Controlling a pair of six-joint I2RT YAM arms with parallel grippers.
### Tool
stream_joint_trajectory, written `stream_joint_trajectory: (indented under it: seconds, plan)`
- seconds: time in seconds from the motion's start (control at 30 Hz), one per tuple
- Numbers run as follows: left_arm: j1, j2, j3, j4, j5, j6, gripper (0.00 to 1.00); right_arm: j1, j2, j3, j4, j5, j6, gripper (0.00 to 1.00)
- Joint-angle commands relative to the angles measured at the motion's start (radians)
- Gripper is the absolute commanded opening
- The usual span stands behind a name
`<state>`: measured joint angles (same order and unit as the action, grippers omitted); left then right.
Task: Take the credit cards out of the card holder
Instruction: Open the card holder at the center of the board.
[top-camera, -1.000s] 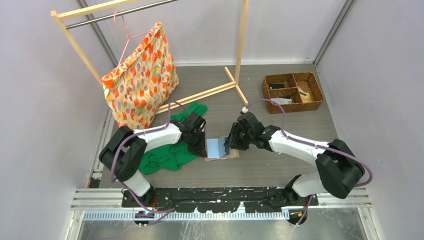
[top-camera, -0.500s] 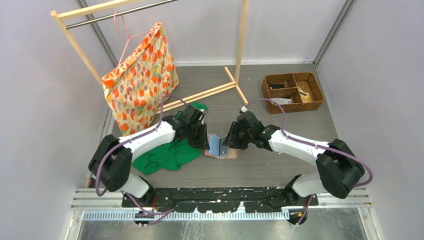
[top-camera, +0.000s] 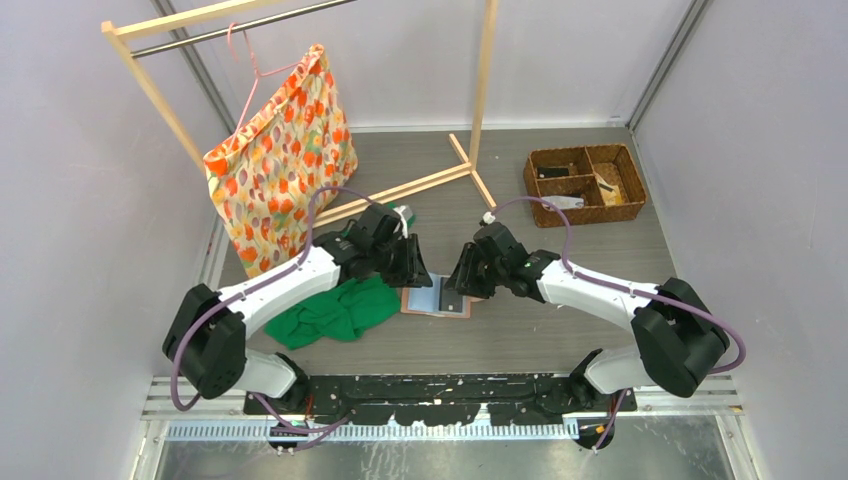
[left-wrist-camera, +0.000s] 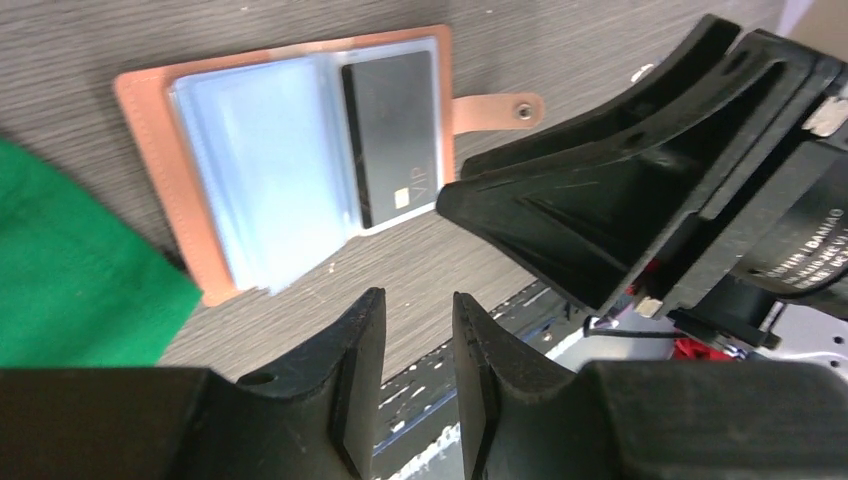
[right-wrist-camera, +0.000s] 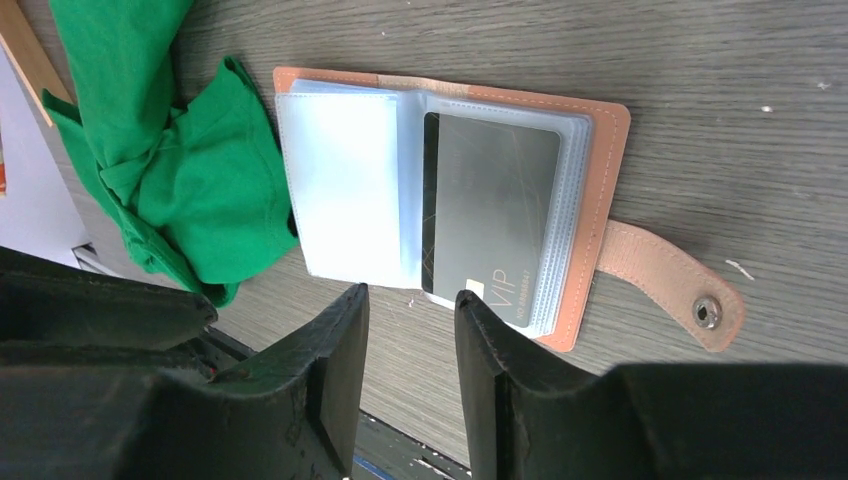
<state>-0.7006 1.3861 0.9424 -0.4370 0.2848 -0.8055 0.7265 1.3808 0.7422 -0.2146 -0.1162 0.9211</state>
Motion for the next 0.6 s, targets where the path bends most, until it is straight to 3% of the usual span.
stream_joint_trajectory:
  seconds: [0.0,0.27,0.57]
  plan:
    - [-0.017,0.041,0.02,0.13,0.051,-0.054,0.32,0.005,-0.008,-0.005,0.031,0.02,0.011,0.4]
    - [-0.024,0.167,0.0,0.256,0.032,-0.126,0.27,-0.035,0.016,0.007,-0.007,0.061,-0.012,0.27]
    - [-0.032,0.188,-0.058,0.284,-0.038,-0.153,0.37,-0.067,0.082,0.01,0.0,0.045,-0.016,0.22]
